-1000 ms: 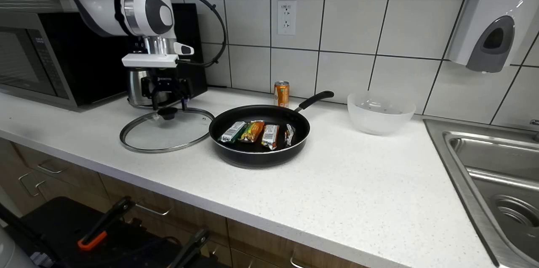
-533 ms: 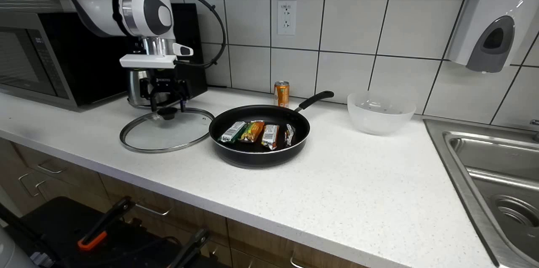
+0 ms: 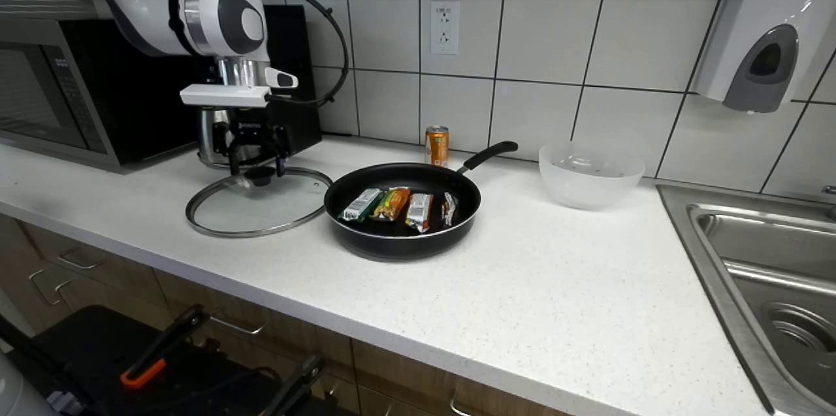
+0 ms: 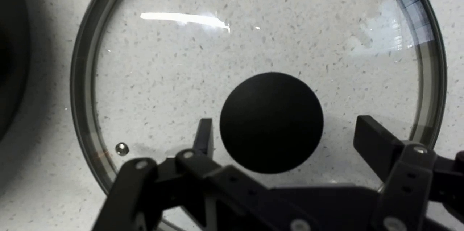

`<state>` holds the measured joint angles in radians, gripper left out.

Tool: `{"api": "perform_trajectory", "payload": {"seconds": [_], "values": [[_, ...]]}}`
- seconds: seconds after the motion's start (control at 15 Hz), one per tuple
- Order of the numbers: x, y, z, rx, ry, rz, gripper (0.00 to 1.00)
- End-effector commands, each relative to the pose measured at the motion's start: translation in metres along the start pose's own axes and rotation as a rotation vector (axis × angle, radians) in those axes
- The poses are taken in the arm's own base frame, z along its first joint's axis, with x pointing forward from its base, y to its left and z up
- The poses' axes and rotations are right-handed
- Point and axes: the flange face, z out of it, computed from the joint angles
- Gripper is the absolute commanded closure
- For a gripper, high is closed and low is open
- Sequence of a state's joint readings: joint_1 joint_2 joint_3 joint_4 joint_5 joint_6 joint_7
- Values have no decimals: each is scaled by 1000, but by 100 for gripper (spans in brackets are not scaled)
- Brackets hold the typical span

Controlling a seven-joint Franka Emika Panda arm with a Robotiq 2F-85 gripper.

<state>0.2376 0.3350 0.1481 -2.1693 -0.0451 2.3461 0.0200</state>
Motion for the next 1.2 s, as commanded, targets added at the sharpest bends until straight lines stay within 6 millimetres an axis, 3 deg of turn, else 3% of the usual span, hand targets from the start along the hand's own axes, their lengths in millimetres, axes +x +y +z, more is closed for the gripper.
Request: {"api": "perform_trajectory", "payload": {"seconds": [0.0, 0.53, 0.6, 0.67, 0.93, 1.13], "values": [[-13, -4, -7, 12, -2, 25, 0], [-18, -3, -7, 13, -9, 27, 0], [-19, -3, -8, 13, -6, 28, 25], [-19, -3, -8, 12, -5, 28, 26], [-19, 0, -12, 6, -2, 31, 58], [-19, -1, -16, 0, -2, 28, 61]]}}
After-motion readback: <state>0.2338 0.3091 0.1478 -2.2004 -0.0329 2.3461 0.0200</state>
